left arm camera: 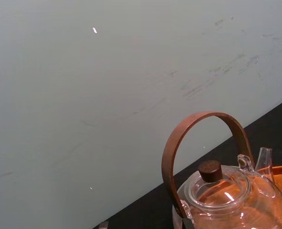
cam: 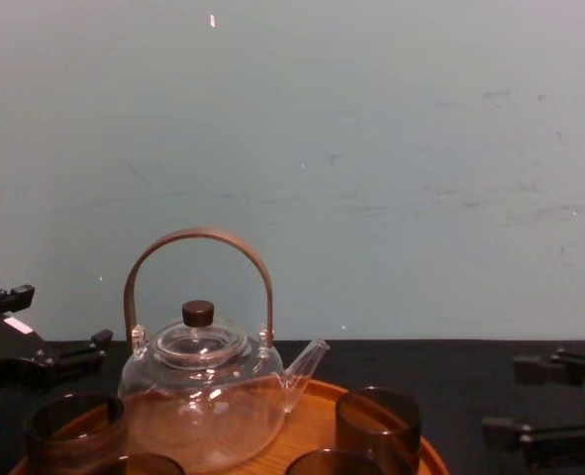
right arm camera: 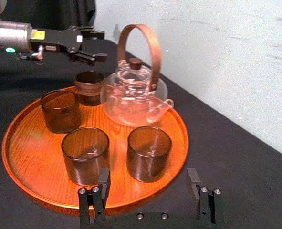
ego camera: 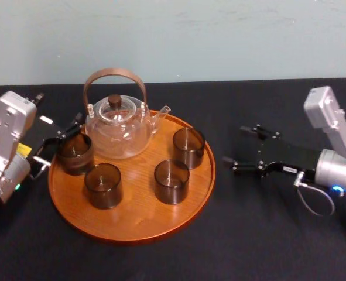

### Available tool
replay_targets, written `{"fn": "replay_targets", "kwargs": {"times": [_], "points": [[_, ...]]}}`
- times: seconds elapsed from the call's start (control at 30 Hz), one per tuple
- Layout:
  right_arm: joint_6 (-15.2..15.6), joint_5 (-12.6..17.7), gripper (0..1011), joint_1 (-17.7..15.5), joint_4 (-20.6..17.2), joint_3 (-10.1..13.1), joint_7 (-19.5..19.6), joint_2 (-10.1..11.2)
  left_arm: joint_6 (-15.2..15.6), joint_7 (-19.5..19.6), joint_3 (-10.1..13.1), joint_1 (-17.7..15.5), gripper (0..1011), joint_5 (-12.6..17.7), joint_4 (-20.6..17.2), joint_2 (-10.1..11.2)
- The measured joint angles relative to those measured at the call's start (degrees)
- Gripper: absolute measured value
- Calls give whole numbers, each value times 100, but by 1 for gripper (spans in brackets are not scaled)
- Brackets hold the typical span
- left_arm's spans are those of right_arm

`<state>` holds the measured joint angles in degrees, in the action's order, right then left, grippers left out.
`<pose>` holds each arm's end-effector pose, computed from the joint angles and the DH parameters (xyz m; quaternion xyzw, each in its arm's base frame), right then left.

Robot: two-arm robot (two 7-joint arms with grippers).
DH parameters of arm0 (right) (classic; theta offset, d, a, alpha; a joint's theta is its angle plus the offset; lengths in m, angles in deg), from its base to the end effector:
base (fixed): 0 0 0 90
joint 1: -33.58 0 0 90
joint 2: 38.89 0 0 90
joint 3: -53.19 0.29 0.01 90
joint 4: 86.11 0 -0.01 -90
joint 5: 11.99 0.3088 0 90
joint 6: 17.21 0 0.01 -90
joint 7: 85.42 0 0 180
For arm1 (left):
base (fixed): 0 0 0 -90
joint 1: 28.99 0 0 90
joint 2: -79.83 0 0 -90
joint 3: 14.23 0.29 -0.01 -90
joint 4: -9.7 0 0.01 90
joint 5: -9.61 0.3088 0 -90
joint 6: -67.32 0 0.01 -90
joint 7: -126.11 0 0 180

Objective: Pick up the glass from the table and place it on the tray.

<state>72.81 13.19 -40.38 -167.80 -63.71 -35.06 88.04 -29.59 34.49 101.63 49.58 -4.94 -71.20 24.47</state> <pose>0.3785 -0.0907 -0.2706 -0.1433 -0.0187 -0.2856 0.9474 0.3581 0.0827 -0.3023 0.1414 -0.1324 0.5799 0.7913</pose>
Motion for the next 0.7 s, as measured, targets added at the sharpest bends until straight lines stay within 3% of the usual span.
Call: {"fn": "replay_targets", "kwargs": {"times": [0.13, 0.33, 0.47, 0.63, 0.7], "points": [[-48, 109, 1003, -242, -206, 208, 226, 115, 0, 0, 0, 0, 1001, 0, 0, 0], [-153, 86, 1003, -536, -436, 502, 791, 74, 0, 0, 0, 0, 1001, 0, 0, 0], [-196, 6, 1003, -714, -522, 714, 1263, -79, 0, 0, 0, 0, 1001, 0, 0, 0], [-434, -349, 1003, -907, -527, 937, 2065, -391, 0, 0, 0, 0, 1001, 0, 0, 0], [-501, -435, 1002, -938, -502, 974, 2212, -465, 0, 0, 0, 0, 1001, 0, 0, 0]]}}
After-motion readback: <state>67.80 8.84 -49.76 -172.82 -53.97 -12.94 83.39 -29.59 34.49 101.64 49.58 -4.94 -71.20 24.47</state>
